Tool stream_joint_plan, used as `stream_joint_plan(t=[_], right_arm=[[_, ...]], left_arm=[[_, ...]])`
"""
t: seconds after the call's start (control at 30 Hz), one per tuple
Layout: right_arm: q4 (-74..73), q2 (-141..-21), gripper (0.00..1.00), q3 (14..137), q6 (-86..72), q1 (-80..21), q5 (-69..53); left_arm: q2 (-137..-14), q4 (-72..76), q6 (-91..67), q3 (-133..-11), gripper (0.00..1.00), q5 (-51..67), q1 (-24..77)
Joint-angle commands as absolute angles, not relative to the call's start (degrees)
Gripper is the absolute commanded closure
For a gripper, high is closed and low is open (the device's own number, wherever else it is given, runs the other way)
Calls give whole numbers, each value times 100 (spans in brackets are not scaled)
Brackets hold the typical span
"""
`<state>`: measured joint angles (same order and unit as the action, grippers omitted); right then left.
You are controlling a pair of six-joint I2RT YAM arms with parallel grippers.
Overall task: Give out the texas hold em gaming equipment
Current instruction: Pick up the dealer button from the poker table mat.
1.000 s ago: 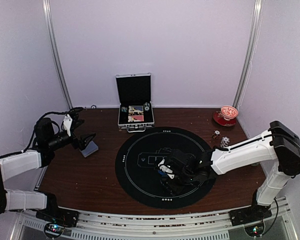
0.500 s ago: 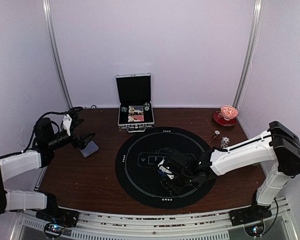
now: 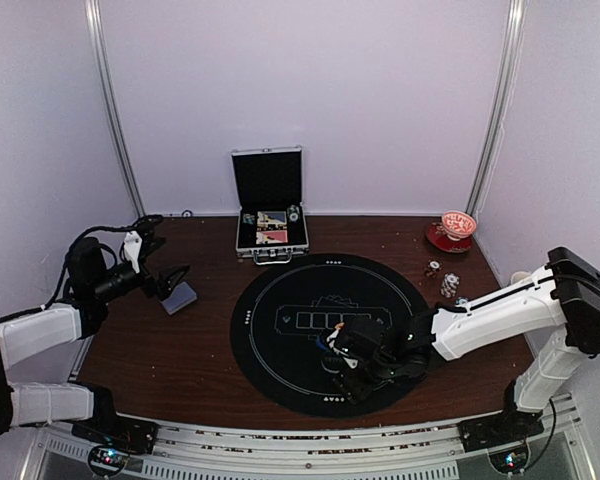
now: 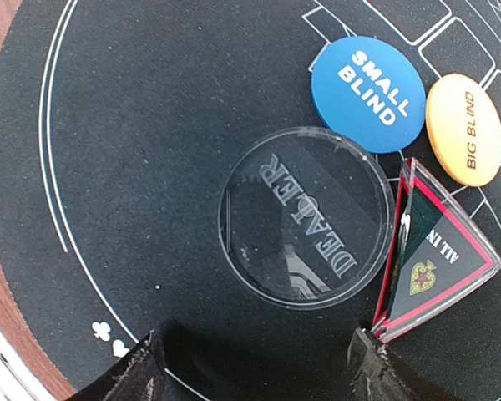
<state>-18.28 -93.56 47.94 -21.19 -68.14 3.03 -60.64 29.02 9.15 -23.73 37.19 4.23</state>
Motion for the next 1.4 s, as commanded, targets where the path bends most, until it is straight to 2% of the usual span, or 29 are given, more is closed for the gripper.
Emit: stream_joint_plan(t=[0.0, 0.33, 0.5, 0.7, 0.8, 0.87, 1.13, 1.37], right_arm=[[-1828, -9533, 23, 4818, -2254, -6842, 398], [-1811, -10581, 23, 5599, -2275, -6742, 566], [-1679, -10742, 22, 5673, -2462, -6479, 664], [-1478, -10732, 14, 5703, -2533, -6290, 578], [-1545, -10865, 14, 5866, -2524, -6289, 571], [-1608, -10964, 17, 5988, -2506, -6289, 600], [-1714, -11020, 40, 6047, -2541, -6300, 703], [-1848, -10804, 48, 6234, -2514, -6401, 711]], left_arm=[[-6012, 3209, 919, -2328, 2, 3668, 406], [-5995, 3238, 908, -2312, 2, 3617, 410], [-5996, 3263, 913, -2303, 2, 3613, 409], [-6005, 3276, 912, -2300, 2, 3607, 408], [-6004, 3270, 910, -2302, 2, 3596, 405], [-5998, 3278, 913, -2294, 2, 3591, 410], [-6031, 3281, 910, -2294, 2, 3594, 411], [-6014, 3278, 908, -2293, 2, 3586, 406]])
